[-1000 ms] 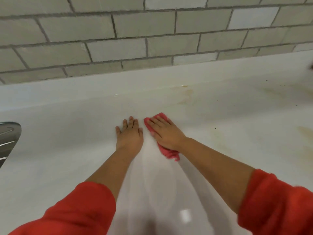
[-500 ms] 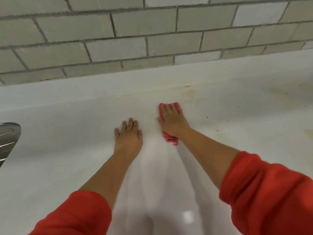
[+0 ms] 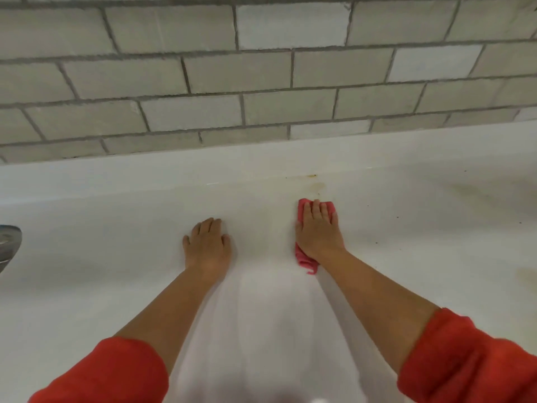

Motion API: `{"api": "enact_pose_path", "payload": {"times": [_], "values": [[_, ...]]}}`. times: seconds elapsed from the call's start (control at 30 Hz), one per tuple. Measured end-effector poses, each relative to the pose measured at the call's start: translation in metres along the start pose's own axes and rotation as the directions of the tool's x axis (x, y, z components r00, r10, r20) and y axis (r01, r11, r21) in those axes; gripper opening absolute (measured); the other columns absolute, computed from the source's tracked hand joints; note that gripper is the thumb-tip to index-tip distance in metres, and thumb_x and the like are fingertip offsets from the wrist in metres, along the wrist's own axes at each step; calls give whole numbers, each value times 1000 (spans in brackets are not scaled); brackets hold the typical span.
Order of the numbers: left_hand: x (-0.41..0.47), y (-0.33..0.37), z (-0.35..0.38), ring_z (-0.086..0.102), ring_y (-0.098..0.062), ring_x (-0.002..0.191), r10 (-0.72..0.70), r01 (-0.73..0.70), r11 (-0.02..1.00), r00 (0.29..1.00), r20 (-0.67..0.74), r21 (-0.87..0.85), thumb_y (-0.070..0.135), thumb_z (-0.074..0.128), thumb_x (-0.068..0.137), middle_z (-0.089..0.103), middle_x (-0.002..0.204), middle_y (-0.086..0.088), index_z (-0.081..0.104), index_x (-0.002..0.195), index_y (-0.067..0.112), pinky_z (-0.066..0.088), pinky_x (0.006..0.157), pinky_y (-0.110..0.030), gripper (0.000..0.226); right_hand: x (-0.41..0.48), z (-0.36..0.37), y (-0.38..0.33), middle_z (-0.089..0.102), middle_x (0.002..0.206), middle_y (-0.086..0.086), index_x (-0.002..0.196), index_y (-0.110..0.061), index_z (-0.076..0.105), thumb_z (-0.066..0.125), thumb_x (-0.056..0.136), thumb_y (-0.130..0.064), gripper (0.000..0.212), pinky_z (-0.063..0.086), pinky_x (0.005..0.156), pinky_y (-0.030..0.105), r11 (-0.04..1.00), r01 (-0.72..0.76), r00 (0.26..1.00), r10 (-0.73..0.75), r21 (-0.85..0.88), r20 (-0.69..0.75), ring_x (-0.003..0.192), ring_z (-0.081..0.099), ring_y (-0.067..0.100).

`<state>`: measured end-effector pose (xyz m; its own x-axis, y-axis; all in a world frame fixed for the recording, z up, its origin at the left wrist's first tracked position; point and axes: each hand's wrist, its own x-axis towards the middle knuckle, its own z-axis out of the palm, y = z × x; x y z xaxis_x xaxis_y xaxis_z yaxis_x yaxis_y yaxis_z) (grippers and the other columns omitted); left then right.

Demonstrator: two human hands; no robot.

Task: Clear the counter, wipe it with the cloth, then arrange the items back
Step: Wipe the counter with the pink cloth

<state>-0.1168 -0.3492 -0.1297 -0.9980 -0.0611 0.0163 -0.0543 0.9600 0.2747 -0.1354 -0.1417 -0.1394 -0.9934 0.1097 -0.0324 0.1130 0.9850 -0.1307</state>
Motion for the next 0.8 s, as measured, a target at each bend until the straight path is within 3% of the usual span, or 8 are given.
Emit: {"api": "enact_pose_path", "payload": {"times": [0.1,0.23,0.33,0.4,0.47,0.53,0.67,0.8], "values": [[15,5,3,14,-21,144,30,-30,1000,1000,7,2,25,27,101,18,156,-1,23,147,16,11,116,-44,47,31,2,-22,7,158,14,150,-4,5,20,100,-33,60,-1,120,46,998,-60,998,60,6,-15,146,5,30],[39,10,5,13,-21,145,74,-74,997,997,-13,3,25,27,101,18,156,-2,24,147,14,10,117,-44,47,30,3,-41,6,159,7,151,-9,4,18,101,-33,57,-1,120,43,975,221,975,-221,-3,35,147,3,24],[57,14,6,12,-22,145,86,-86,996,996,-9,-6,25,27,101,18,156,-3,25,146,12,9,116,-45,47,-5,4,-37,4,160,0,151,-17,4,17,101,-38,56,-5,119,35,890,456,887,-456,26,71,148,-1,17],[70,16,6,12,-22,145,92,-92,996,996,-5,-14,25,26,101,18,156,-4,25,146,11,9,117,-45,47,-21,3,-21,3,159,-6,151,-23,6,6,94,-48,62,-8,116,28,857,511,852,-515,64,90,147,-2,11],[80,15,7,14,-22,144,96,-96,995,995,-2,-19,25,26,102,21,156,-4,27,146,12,10,116,-44,46,-16,0,1,5,159,-7,151,-25,8,-11,74,-55,85,-9,115,24,892,447,892,-450,63,51,147,0,9],[83,12,11,22,-22,141,99,-99,995,995,-10,-28,24,26,101,28,153,-4,33,143,13,15,115,-41,44,4,-1,20,9,159,-4,151,-22,10,-16,66,-54,94,-5,118,27,953,301,953,-301,13,-1,147,4,12],[83,8,21,26,-20,138,133,-133,991,989,-66,-3,20,27,100,33,149,-1,37,140,14,17,113,-37,41,49,-1,20,12,158,1,151,-14,9,14,99,-37,57,2,119,38,999,40,999,-41,-29,-36,147,7,19],[86,7,24,26,-19,138,130,-129,991,988,-80,15,20,28,100,32,149,0,36,140,14,18,112,-37,41,66,2,-24,12,158,3,151,-11,6,20,101,-29,55,-1,119,41,996,82,997,-82,-25,-2,146,7,23]]}}
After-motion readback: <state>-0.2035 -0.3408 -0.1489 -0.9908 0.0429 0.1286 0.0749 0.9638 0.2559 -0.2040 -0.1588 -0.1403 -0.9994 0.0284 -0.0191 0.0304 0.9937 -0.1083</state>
